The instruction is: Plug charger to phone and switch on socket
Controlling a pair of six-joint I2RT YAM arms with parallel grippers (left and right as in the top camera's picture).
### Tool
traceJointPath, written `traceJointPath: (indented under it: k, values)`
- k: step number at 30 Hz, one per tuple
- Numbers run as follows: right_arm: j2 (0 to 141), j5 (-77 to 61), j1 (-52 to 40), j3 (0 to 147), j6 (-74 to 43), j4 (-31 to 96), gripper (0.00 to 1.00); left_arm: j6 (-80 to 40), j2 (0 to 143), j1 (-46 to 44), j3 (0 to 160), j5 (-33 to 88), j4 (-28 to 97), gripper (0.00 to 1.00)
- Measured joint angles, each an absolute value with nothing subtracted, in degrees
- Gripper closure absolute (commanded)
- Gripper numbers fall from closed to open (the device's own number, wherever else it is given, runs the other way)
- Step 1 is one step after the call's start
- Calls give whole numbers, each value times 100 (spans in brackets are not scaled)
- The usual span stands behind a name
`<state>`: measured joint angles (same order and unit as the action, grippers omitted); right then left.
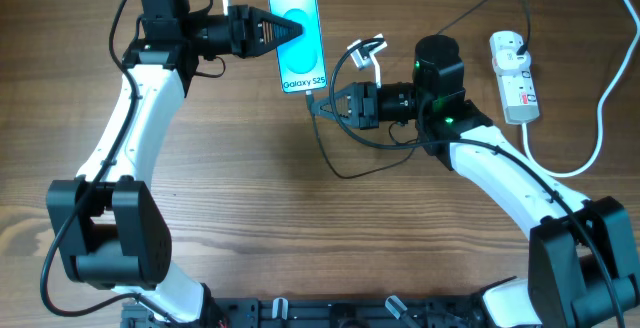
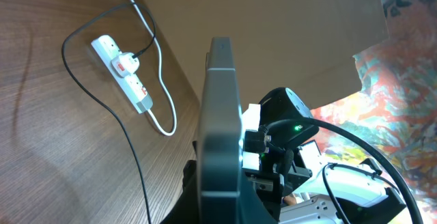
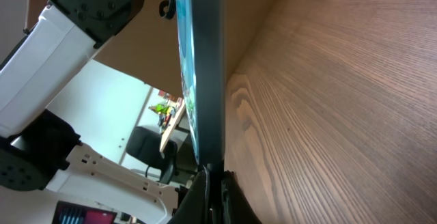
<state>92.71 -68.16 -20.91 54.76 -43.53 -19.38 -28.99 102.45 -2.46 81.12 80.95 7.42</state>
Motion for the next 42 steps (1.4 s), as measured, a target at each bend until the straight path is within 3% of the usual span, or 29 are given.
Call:
traceJointPath:
  k: [42]
  values:
    - [9271,-6766,-2220,5448,-4543,-2329,95,-2912,10245,-244,8112,8088,770,96]
